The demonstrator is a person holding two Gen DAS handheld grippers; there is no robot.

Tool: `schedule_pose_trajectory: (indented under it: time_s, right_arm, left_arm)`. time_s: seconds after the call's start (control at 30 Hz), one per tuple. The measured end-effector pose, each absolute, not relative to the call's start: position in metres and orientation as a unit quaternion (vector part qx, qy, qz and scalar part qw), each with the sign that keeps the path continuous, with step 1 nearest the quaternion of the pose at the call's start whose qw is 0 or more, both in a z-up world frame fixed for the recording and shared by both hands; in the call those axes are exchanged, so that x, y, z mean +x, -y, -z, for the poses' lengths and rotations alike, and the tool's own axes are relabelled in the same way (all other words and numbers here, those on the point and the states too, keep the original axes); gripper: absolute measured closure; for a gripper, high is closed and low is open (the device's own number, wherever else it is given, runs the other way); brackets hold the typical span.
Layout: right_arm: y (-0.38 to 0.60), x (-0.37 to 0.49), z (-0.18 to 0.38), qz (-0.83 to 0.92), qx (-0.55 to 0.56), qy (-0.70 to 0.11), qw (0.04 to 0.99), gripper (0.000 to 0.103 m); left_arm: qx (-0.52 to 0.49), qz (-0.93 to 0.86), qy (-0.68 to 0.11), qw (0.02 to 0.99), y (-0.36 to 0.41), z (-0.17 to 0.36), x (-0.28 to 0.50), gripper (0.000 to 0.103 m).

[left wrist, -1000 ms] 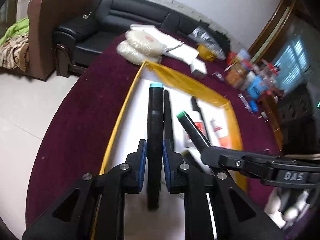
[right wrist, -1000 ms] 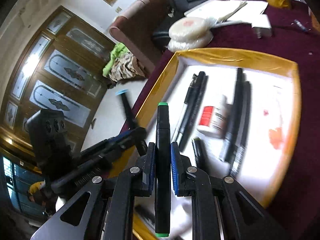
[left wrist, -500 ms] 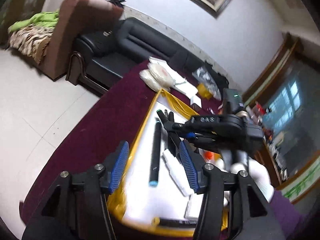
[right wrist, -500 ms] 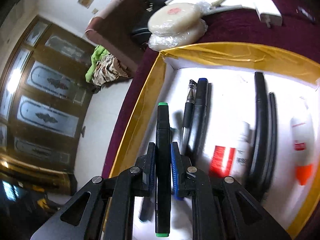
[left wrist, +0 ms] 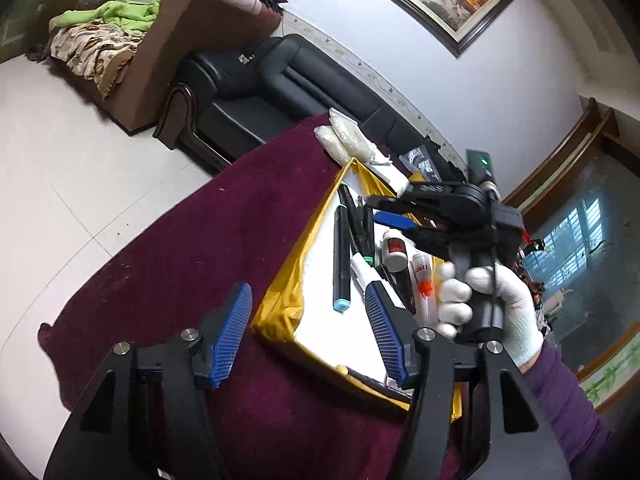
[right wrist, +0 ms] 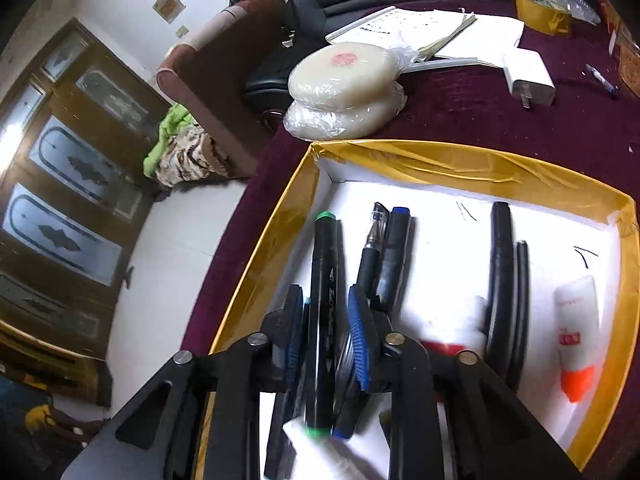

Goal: Organize rigid objects
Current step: 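Move both grippers back toward the remaining pens on the carpet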

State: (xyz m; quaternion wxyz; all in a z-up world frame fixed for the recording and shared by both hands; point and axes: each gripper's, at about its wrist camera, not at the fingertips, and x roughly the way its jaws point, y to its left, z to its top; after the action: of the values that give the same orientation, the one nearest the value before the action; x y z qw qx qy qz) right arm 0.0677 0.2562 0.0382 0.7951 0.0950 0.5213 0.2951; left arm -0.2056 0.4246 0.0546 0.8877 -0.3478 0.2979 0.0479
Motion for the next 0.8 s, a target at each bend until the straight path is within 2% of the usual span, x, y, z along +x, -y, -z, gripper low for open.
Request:
schedule_pose_trajectory:
  time_s: [0.17, 0.23, 0.3, 0.43, 0.53, 0.6, 0.63, 0.7, 0.8]
  right_arm:
    - [-0.231, 0.048, -0.055, -0.330, 0.094, -0.503, 0.793, 0.081]
    - [-0.209, 0.032, -0.063, -0.343, 0.087, -0.481, 0.802, 0.078]
    - [-0.181, 0.016, -0.070, -0.338, 0.068, -0.455, 0.821, 0.070]
    - [-0.116, -0.013, -0.082, -0.285, 0.020, -0.396, 0.872, 0.069]
    - [-0.063, -0.027, -0.089, -0.231, 0.017, -0.361, 0.904, 0.062]
    - [-0.022, -0.034, -0.092, -0.194, 0.034, -0.342, 0.919, 0.049]
    - [-0.002, -0.037, -0.094, -0.174, 0.041, -0.334, 0.925, 0.047]
    - [0.038, -0.042, -0.095, -0.131, 0.055, -0.325, 0.935, 0.046]
    - [0.097, -0.044, -0.088, -0.083, 0.097, -0.327, 0.937, 0.046]
  left_arm:
    - [-0.339, -0.070, -0.287, 0.893, -0.430, -0.062, -0.215, 0.045]
    - [-0.333, -0.080, -0.286, 0.895, -0.432, -0.063, -0.217, 0.044]
    - [-0.328, -0.092, -0.288, 0.895, -0.431, -0.063, -0.218, 0.043]
    - [-0.310, -0.096, -0.300, 0.897, -0.418, -0.064, -0.211, 0.043]
    - [-0.269, -0.083, -0.308, 0.909, -0.389, -0.076, -0.199, 0.043]
    - [-0.234, -0.063, -0.310, 0.919, -0.359, -0.090, -0.189, 0.042]
    - [-0.221, -0.053, -0.310, 0.923, -0.347, -0.095, -0.186, 0.040]
    - [-0.191, -0.022, -0.310, 0.931, -0.315, -0.105, -0.178, 0.034]
    - [-0.161, 0.031, -0.330, 0.930, -0.268, -0.110, -0.163, 0.034]
